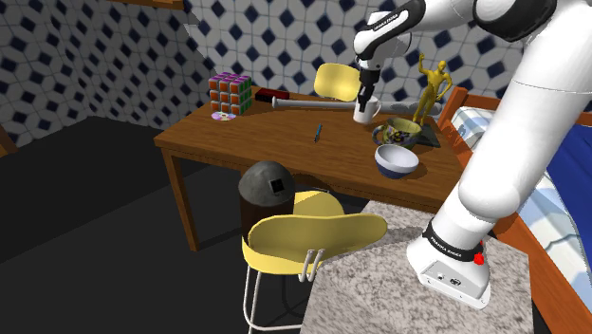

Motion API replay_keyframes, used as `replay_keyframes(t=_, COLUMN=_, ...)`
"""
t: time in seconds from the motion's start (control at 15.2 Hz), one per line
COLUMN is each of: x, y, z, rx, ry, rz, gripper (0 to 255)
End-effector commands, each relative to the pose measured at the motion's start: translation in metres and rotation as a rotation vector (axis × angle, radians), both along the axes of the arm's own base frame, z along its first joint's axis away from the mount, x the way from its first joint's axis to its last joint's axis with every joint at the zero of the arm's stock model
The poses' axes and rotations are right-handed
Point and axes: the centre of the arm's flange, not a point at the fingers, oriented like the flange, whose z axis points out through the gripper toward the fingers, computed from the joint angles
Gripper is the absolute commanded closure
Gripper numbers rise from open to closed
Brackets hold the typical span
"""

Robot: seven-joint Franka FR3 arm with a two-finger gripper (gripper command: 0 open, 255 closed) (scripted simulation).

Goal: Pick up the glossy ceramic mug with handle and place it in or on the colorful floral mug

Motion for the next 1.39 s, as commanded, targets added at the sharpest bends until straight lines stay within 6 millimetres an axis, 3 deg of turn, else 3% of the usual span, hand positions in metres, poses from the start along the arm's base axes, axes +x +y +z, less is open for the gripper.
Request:
replay_keyframes(t=0.0, x=-0.001, y=0.000, z=0.010, rx=0.000, ry=0.000, rz=0.000, gripper=255)
replay_keyframes(t=1.32, x=-0.001, y=0.000, z=0.116, rx=0.000, ry=0.000, rz=0.000, gripper=255)
